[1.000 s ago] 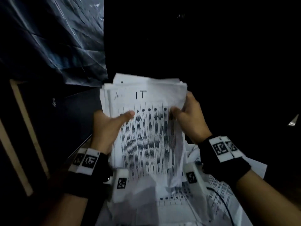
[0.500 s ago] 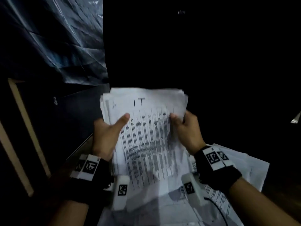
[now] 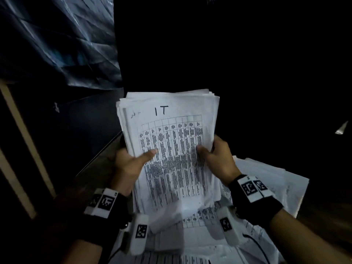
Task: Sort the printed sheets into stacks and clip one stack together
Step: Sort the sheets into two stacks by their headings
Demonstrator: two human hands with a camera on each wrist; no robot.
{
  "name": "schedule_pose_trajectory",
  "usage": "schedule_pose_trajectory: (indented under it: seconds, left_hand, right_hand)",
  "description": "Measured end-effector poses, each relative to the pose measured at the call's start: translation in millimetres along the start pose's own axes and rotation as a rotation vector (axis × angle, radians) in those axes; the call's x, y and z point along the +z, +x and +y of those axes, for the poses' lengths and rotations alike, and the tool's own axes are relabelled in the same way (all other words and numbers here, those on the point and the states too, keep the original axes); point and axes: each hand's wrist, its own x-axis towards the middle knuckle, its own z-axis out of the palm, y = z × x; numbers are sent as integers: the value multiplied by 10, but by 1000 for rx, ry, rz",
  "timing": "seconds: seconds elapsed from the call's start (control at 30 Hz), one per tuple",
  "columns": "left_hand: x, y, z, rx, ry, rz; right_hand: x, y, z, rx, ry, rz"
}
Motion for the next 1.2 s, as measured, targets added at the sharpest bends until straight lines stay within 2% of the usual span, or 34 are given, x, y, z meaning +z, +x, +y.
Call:
schedule_pose_trajectory:
  seconds: [0.07,0.13,0.23,0.3,0.4,0.5,0.57,0.73,0.87,0.93,1.0,1.1,1.2]
  left_hand:
    - [23,16,104,67,28,12]
    - [42,94,360,191,23,7]
    - [27,196,788,284,-127,-26]
    - [16,189,914,315,-155,-30]
    - [22,128,757,250,-156,-72]
    - [55,47,392,94,-79,-28]
    - [89,46,281,45,-33,-14]
    - [60,174,277,22,-40,-75]
    - [60,49,4,-3,-36,-110]
    - [86,29,-1,26,-41,-80]
    - [87,81,105,68,-103,-71]
    - [41,103,132,26,-175,-174]
    - [60,-12,-132,-17,40,-270]
  right_hand:
    - [4,-9,-75,-73,-48,43]
    - [-38,76,-286,-184,-86,145]
    - [-146,219,-644,-314,-72,248]
    - [-205,257,-752,-337,-23,267]
    - [-222,213,-631,-263,83,214]
    - [-165,105,-311,-146,12,138]
    - [-127,65,-185,-77,14,113]
    - [-194,195,-249,-18,192,159]
    - [-137,159,-64,73,146,9]
    - [-108,111,-17,49,97,-4]
    - [-115,129,-61,6,158,44]
    - [-119,143,-144,-19,299,71]
    - [-56,40,-13,55,265,2]
